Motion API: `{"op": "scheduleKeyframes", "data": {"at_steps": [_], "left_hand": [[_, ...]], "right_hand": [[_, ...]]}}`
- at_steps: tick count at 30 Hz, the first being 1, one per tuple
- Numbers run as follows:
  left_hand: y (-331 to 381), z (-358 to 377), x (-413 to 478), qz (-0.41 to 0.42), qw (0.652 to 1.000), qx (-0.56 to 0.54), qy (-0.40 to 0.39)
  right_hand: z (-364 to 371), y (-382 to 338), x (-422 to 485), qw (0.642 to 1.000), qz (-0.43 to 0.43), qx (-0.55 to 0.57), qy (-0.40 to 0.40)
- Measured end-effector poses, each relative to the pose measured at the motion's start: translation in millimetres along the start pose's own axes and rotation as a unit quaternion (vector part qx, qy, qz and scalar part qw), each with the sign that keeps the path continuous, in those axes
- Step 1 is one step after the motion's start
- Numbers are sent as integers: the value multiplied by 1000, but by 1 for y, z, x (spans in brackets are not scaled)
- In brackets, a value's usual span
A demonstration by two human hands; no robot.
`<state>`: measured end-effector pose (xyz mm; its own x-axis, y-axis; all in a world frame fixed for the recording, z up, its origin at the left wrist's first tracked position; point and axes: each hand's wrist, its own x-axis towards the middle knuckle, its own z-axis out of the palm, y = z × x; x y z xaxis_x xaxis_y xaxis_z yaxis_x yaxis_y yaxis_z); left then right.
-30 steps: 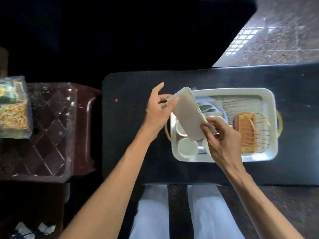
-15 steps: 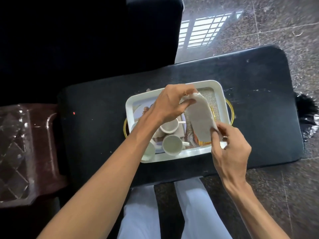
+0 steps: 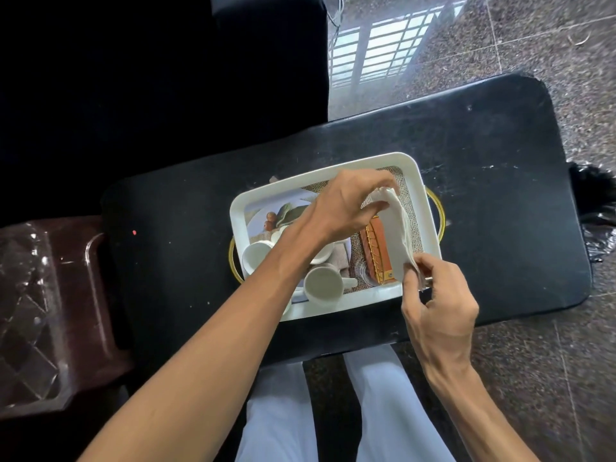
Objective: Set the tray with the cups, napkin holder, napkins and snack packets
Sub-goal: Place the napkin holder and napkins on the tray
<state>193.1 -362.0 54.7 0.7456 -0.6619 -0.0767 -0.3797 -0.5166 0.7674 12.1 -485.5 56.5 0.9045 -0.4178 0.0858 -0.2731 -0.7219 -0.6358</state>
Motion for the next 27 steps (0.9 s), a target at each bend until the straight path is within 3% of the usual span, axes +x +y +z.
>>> {"op": "scheduleKeyframes", "data": {"at_steps": [16, 22, 27], "left_hand": [[-18, 17, 2, -48, 988, 61, -137], [-24, 8, -27, -88, 994, 34, -63], [-37, -12, -78, -192, 978, 53, 55]], "right_hand": [[13, 4, -1, 996, 7, -60, -71], [8, -13, 6, 993, -11, -81, -88], [26, -55, 16, 981, -91, -66, -159]]}}
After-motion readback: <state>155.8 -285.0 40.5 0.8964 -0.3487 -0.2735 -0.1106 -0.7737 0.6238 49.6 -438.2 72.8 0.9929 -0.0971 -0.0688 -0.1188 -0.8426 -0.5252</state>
